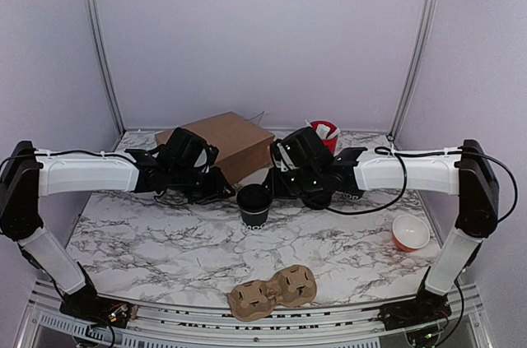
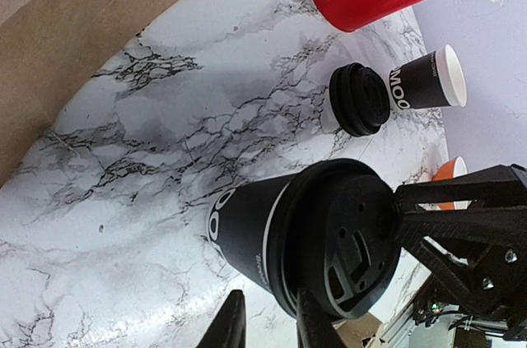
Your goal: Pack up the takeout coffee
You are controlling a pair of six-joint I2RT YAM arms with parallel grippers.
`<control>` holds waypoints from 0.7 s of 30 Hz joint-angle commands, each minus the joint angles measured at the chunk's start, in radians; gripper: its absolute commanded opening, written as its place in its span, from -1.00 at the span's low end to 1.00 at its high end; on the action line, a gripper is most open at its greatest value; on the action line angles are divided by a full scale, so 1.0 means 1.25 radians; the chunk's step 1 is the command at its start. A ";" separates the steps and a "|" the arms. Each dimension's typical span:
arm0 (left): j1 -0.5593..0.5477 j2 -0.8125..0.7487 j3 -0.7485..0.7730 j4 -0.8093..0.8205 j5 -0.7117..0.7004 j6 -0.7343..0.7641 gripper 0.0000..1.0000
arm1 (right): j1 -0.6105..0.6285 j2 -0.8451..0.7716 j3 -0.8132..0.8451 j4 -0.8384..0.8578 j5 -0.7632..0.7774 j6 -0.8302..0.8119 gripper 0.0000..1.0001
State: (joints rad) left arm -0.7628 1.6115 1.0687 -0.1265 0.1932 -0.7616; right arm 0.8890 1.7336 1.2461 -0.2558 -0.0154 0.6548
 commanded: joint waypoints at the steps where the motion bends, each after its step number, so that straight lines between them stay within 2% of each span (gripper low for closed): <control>1: 0.004 -0.039 -0.027 0.002 0.027 -0.011 -0.57 | 0.007 -0.034 0.037 -0.023 0.010 -0.009 -0.53; 14: -0.008 -0.016 -0.041 0.061 0.063 -0.053 -0.57 | 0.003 -0.002 0.065 -0.074 -0.031 -0.110 -0.51; 21: -0.008 -0.001 -0.043 0.065 0.061 -0.058 -0.59 | -0.001 0.020 0.081 -0.091 -0.033 -0.120 -0.52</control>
State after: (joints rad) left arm -0.7677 1.5925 1.0237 -0.0704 0.2619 -0.8272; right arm 0.8890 1.7363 1.3018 -0.3393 -0.0479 0.5297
